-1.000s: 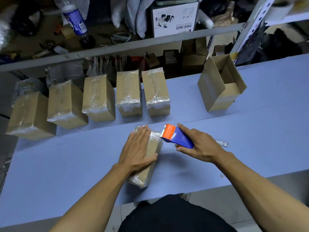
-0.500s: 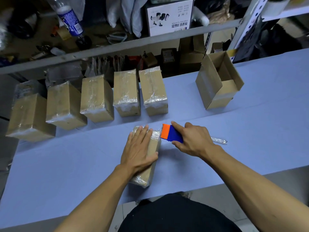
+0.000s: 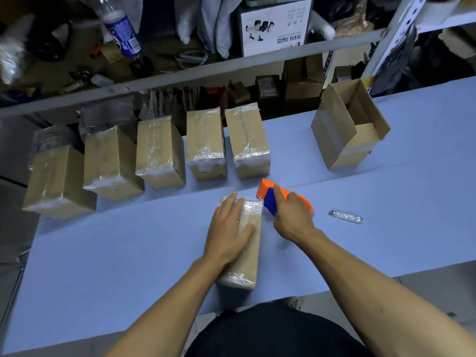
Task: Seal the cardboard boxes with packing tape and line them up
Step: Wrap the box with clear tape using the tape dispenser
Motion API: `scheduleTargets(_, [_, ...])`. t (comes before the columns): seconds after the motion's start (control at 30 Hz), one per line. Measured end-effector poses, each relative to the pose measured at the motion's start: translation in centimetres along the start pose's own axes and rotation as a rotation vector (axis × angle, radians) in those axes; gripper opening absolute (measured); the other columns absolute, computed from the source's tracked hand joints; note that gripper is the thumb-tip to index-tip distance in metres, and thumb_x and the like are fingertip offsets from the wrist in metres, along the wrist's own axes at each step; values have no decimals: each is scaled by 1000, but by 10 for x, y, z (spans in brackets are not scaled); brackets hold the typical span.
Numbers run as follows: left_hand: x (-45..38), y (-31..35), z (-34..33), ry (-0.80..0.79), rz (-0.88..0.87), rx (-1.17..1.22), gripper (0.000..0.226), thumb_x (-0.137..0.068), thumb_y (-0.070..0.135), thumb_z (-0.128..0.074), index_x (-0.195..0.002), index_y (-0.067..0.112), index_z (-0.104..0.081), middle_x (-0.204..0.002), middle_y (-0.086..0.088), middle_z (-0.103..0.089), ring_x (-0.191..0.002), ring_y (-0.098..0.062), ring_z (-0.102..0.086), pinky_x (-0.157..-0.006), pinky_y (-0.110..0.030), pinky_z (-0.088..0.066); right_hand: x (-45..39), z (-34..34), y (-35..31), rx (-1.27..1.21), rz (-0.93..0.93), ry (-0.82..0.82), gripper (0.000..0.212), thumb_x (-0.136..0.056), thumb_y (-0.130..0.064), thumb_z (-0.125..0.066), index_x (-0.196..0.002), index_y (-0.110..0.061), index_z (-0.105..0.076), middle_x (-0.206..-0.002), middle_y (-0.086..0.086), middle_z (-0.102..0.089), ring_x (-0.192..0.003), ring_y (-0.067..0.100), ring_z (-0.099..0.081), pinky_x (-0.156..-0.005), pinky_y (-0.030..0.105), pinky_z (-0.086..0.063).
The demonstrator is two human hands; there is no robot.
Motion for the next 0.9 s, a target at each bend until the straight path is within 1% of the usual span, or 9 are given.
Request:
scheduleTargets(0.13, [-7, -16, 29, 318, 302, 394, 32, -93, 15, -62, -125, 16, -62, -131, 4, -52, -118, -9, -52, -104, -32, -44, 1, -25, -1, -92, 16, -113, 59, -90, -17, -59, -144, -16, -36, -109, 17, -62, -94, 36, -58, -67, 37, -40])
scheduleTargets(0.2, [-20, -26, 35, 242, 455, 448, 35, -91, 22, -66, -126, 20, -60, -125, 7, -51, -109, -7, -54, -97, -30, -47, 5, -22, 2, -147, -69, -39, 50, -96, -28, -53, -143, -15, -45, -117, 19, -62, -106, 38, -57, -80, 37, -43])
scheduleTargets(0.27, [-36, -36, 34, 93, 575, 597, 38, -89, 27, -70, -125, 19, -61, -118, 6, -58, -103, -9, -59, -93, -28, -49, 9, -6, -1, -456, -187, 13, 42, -100, -27, -47, -140, -15, -52, -130, 17, -60, -120, 36, -54, -95, 36, -41])
scheduleTargets(0.33, [-46, -39, 34, -32, 641, 755, 26, -90, 23, -69, -113, 12, -68, -97, 2, -65, -85, -10, -61, -78, -25, -50, 12, 8, -12, -790, -258, -39, 32, -95, -39, -48, -118, -29, -68, -124, 3, -66, -118, 27, -58, -101, 37, -42])
scheduleTargets(0.4, [-51, -34, 39, -107, 671, 843, 9, -91, 17, -66, -96, 10, -70, -80, -2, -65, -75, -17, -58, -67, -25, -49, 12, 14, -25, -957, -297, -81, 29, -87, -52, -52, -90, -31, -72, -104, -9, -71, -100, 20, -64, -94, 40, -49])
scheduleTargets(0.5, [-51, -31, 45, -179, 651, 836, 4, -90, 14, -68, -88, 11, -67, -71, -1, -63, -64, -14, -57, -58, -21, -49, 15, 16, -39, -1104, -373, -66, 20, -90, -35, -63, -80, -18, -69, -90, -4, -67, -77, 16, -57, -77, 35, -47])
scheduleTargets(0.6, [-45, -39, 50, -262, 626, 808, 13, -90, 17, -70, -80, 13, -64, -69, 1, -64, -65, -15, -58, -64, -24, -52, 20, 19, -47, -1165, -426, -84, 18, -90, -24, -65, -79, -10, -66, -69, 0, -56, -63, 17, -48, -63, 30, -44])
scheduleTargets(0.77, [-37, -47, 58, -238, 562, 722, 24, -93, 25, -66, -73, 14, -61, -73, -1, -64, -76, -18, -60, -81, -40, -57, 25, 26, -55, -1078, -293, -30, 23, -94, -14, -63, -82, 5, -65, -67, 3, -53, -55, 10, -45, -44, 10, -37])
scheduleTargets(0.9, [-38, -45, 64, -102, 483, 655, 31, -95, 33, -63, -72, 13, -60, -70, -2, -59, -72, -19, -55, -83, -47, -55, 21, 32, -61, -849, -297, 66, 32, -95, -28, -60, -66, -14, -56, -72, -1, -64, -73, 14, -56, -56, 17, -40])
Point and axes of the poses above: each hand's wrist, its own x-axis away from the middle knuckle, its own z-axis out of the back of the hand, y = z × x, the point moved 3 cm from there along -x, towards the middle knuckle
